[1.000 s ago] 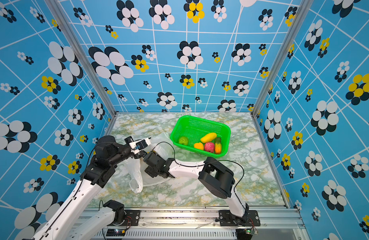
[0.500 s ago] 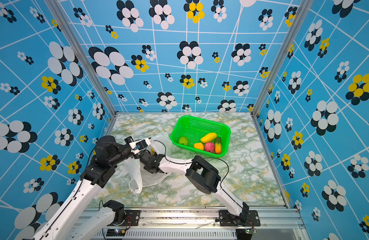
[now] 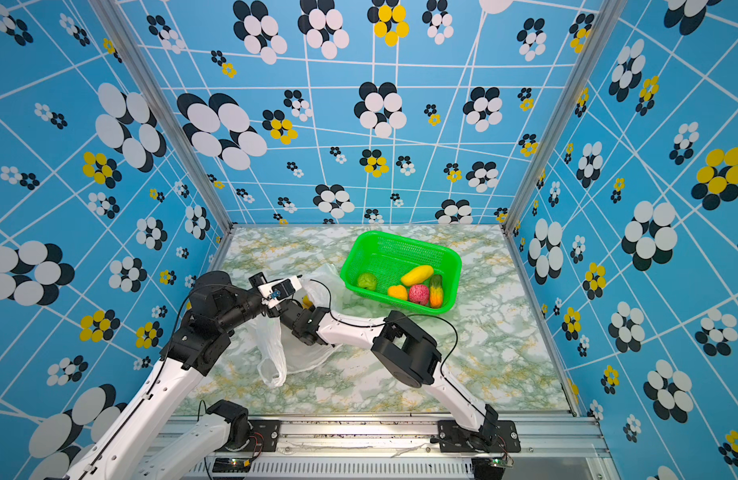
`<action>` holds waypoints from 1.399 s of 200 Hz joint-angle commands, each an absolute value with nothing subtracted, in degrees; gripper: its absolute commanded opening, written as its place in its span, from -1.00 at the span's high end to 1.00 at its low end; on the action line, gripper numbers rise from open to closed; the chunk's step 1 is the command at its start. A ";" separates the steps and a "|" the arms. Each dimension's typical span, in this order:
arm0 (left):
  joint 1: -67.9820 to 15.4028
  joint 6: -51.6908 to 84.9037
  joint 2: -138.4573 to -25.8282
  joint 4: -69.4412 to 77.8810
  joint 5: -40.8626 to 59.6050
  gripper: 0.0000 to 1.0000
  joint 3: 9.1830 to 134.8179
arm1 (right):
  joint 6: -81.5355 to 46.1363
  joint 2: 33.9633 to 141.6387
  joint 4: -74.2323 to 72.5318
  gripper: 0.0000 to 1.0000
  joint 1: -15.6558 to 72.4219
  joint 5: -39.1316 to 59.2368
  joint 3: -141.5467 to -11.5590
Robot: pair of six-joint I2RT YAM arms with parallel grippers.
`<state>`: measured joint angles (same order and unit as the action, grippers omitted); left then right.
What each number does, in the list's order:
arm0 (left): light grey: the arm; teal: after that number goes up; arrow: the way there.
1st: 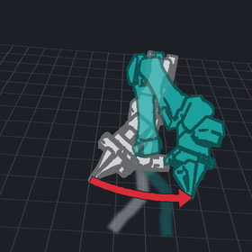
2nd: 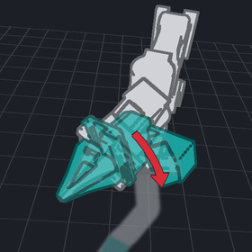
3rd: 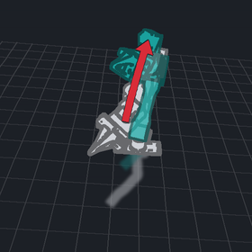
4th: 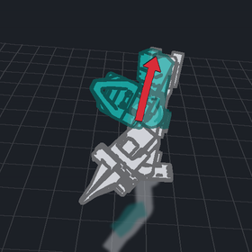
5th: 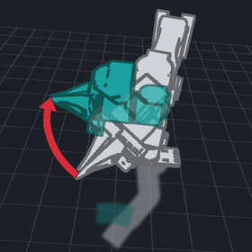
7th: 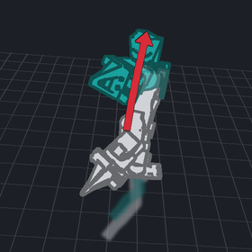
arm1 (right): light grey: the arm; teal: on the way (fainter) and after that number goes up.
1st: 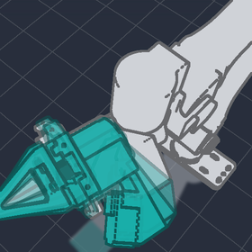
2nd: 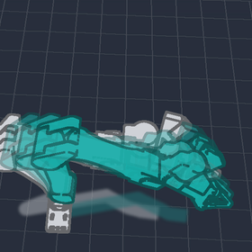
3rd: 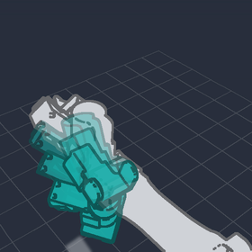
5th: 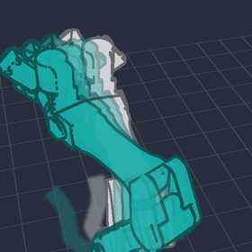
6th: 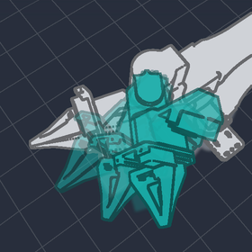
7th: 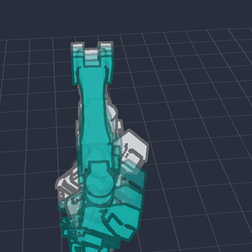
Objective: Untie the knot of the plastic bag and take out the fruit
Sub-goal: 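Lift the yellow mango out of the bag and carry it over the basket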
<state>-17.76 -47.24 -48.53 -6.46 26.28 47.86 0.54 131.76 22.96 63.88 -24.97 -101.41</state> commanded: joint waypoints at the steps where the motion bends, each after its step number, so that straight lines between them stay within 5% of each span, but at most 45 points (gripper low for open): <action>1: -17.82 -47.51 -48.16 -6.64 26.33 1.00 48.25 | -0.46 125.45 21.58 0.08 64.52 -24.70 -97.82; 149: -16.71 -44.60 -49.44 -6.15 21.53 1.00 49.04 | -2.86 103.52 4.86 0.29 74.28 -31.11 -74.82; 280: -16.68 -44.56 -49.45 -6.22 21.80 1.00 48.95 | 1.45 84.02 -10.99 0.32 74.54 -52.67 -58.15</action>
